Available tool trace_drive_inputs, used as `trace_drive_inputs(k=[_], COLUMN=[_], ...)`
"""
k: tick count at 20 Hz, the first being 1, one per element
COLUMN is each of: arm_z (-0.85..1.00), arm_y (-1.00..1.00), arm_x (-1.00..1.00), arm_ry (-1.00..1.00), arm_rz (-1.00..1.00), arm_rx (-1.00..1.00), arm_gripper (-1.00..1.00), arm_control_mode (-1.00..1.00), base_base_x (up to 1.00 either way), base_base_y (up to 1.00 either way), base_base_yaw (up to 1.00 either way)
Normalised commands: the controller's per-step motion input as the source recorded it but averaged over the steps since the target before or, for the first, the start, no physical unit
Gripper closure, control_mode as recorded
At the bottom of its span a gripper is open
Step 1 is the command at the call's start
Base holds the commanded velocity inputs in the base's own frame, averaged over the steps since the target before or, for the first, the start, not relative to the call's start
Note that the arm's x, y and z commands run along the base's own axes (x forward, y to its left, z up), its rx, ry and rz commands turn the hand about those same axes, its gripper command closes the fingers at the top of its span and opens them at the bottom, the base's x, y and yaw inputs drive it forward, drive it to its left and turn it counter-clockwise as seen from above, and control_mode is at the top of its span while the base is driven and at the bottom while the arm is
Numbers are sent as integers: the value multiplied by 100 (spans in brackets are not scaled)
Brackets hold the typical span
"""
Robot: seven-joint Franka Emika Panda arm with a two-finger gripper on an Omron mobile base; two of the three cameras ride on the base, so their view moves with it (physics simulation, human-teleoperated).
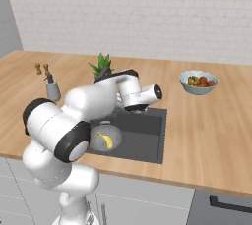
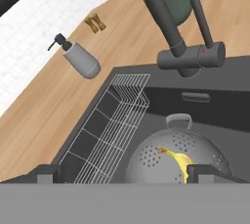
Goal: Put the colander in the sink, put the banana in the colander, and turn on the sink faucet and pour water over the colander.
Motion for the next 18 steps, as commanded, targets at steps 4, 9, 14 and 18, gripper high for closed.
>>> trace_drive_inputs(k=[4,9,14,18], arm_z=[11,0,0,0], arm_y=[7,24,15,2], arm_x=[31,39,48,30], arm_ry=[-4,0,0,0], arm_rz=[0,0,0,0], arm_rx=[8,6,4,1], arm_gripper=[-100,-100,-100,-100], arm_control_mode=[-100,-100,-100,-100], base_base_x=[0,0,0,0], base_base_y=[0,0,0,0], base_base_yaw=[0,0,0,0])
